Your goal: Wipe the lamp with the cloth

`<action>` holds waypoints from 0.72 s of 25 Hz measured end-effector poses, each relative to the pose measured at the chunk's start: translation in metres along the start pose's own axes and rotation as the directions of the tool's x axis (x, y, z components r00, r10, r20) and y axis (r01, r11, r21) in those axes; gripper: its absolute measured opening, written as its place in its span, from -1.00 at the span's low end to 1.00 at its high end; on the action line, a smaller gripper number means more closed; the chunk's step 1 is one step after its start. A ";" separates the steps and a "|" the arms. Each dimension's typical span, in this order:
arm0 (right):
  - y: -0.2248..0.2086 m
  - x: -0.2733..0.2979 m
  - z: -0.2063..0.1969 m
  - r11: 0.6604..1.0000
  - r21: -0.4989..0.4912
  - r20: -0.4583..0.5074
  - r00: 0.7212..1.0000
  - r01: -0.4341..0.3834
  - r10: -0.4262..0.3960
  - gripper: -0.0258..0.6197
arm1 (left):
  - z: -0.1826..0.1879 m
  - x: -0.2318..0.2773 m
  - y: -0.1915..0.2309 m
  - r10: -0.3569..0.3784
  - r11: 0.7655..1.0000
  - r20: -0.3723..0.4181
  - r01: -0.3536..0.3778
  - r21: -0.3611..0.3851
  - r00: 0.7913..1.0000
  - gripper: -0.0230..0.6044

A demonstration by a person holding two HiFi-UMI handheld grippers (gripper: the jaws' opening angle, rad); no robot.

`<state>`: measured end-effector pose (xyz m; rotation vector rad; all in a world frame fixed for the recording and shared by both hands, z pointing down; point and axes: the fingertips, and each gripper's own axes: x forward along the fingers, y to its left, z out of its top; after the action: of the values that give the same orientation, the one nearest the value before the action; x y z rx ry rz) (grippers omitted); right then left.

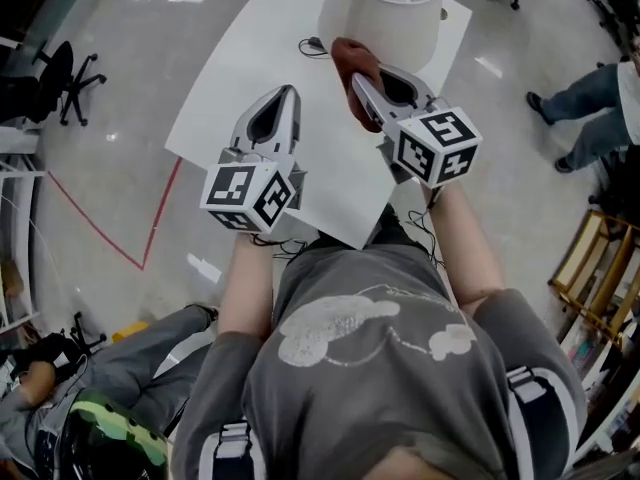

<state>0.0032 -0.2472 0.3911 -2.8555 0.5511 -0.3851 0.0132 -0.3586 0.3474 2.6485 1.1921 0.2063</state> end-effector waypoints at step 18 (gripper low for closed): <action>0.016 -0.022 0.008 1.000 0.004 0.042 0.999 0.019 -0.019 -0.65 | 0.008 0.004 -0.014 -0.045 0.999 0.005 0.045 0.024 0.999 -0.90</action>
<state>-0.0196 -0.2523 0.3751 -2.8599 0.5147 -0.3274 0.0078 -0.3479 0.3360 2.6374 1.2584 0.1776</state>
